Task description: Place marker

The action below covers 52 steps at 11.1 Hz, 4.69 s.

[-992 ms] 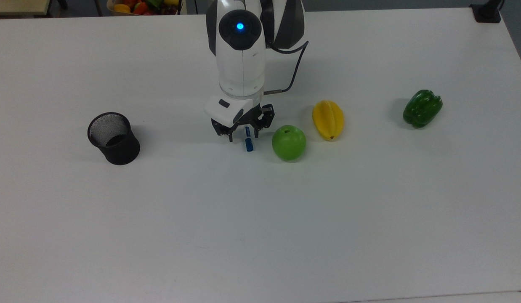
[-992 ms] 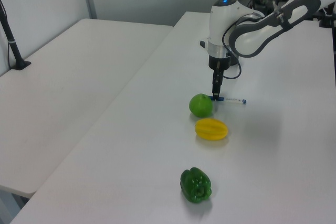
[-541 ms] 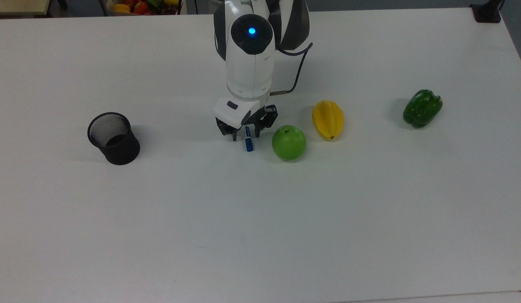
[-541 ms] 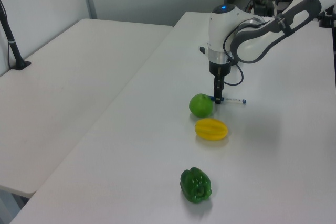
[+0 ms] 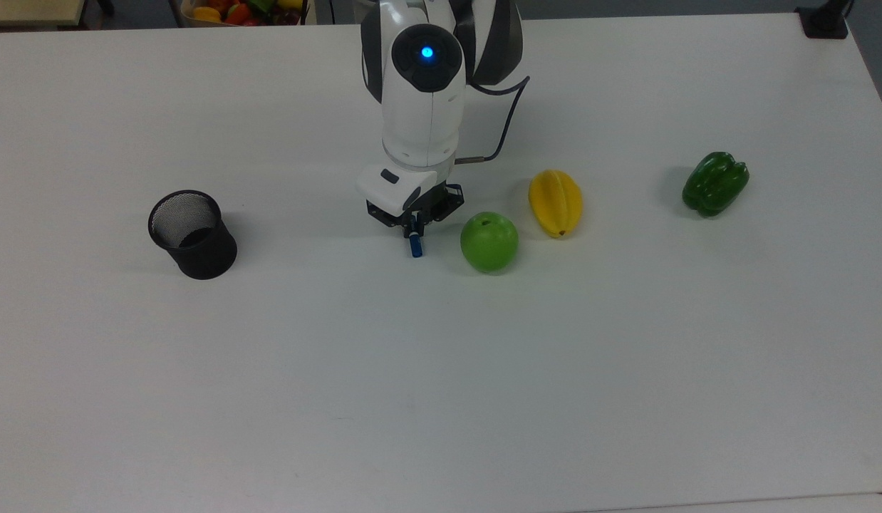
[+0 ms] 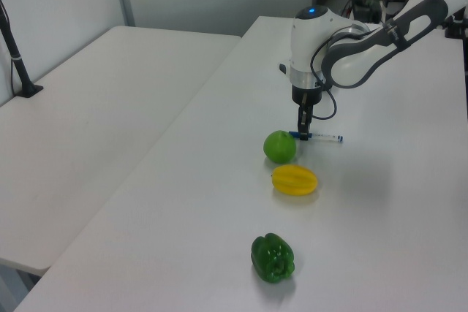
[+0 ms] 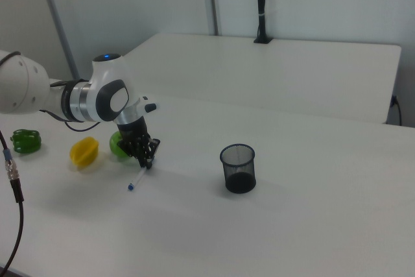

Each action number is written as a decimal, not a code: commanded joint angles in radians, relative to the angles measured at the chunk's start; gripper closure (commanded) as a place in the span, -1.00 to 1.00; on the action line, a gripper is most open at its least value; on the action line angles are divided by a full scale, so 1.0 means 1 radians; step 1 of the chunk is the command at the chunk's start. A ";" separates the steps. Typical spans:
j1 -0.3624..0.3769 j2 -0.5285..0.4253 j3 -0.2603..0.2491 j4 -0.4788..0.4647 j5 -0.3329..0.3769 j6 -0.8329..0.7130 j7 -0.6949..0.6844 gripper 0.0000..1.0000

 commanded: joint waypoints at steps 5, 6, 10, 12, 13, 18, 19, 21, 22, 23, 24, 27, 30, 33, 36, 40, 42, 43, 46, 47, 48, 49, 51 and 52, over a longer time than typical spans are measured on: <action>-0.095 -0.174 -0.001 -0.020 0.000 0.010 0.024 1.00; -0.109 -0.197 -0.005 -0.018 0.013 0.010 0.021 1.00; -0.147 -0.296 -0.076 -0.020 0.128 0.021 -0.106 1.00; -0.149 -0.329 -0.146 -0.020 0.231 0.018 -0.264 1.00; -0.155 -0.329 -0.172 -0.017 0.246 0.027 -0.306 1.00; -0.230 -0.283 -0.192 -0.038 0.366 0.301 -0.423 1.00; -0.235 -0.260 -0.192 -0.056 0.389 0.379 -0.424 1.00; -0.251 -0.213 -0.192 -0.076 0.421 0.507 -0.424 1.00; -0.253 -0.194 -0.192 -0.075 0.431 0.536 -0.424 1.00; -0.255 -0.174 -0.192 -0.075 0.443 0.561 -0.424 1.00; -0.255 -0.157 -0.192 -0.076 0.446 0.593 -0.424 1.00; -0.250 -0.137 -0.183 -0.107 0.489 0.689 -0.424 1.00; -0.244 -0.137 -0.166 -0.185 0.500 0.788 -0.426 1.00; -0.242 -0.140 -0.154 -0.202 0.500 0.803 -0.426 1.00; -0.242 -0.142 -0.154 -0.213 0.500 0.803 -0.426 1.00; -0.242 -0.145 -0.153 -0.215 0.500 0.800 -0.426 0.59; -0.241 -0.145 -0.151 -0.213 0.500 0.793 -0.426 -0.33; -0.241 -0.146 -0.151 -0.213 0.500 0.791 -0.424 -0.64; -0.241 -0.154 -0.139 -0.211 0.500 0.794 -0.414 -1.00; -0.241 -0.159 -0.137 -0.213 0.500 0.793 -0.414 -1.00; -0.241 -0.160 -0.136 -0.213 0.500 0.793 -0.412 -1.00; -0.241 -0.160 -0.136 -0.211 0.500 0.793 -0.412 -1.00; -0.241 -0.165 -0.131 -0.198 0.500 0.755 -0.414 -1.00; -0.241 -0.177 -0.131 -0.170 0.489 0.654 -0.415 -1.00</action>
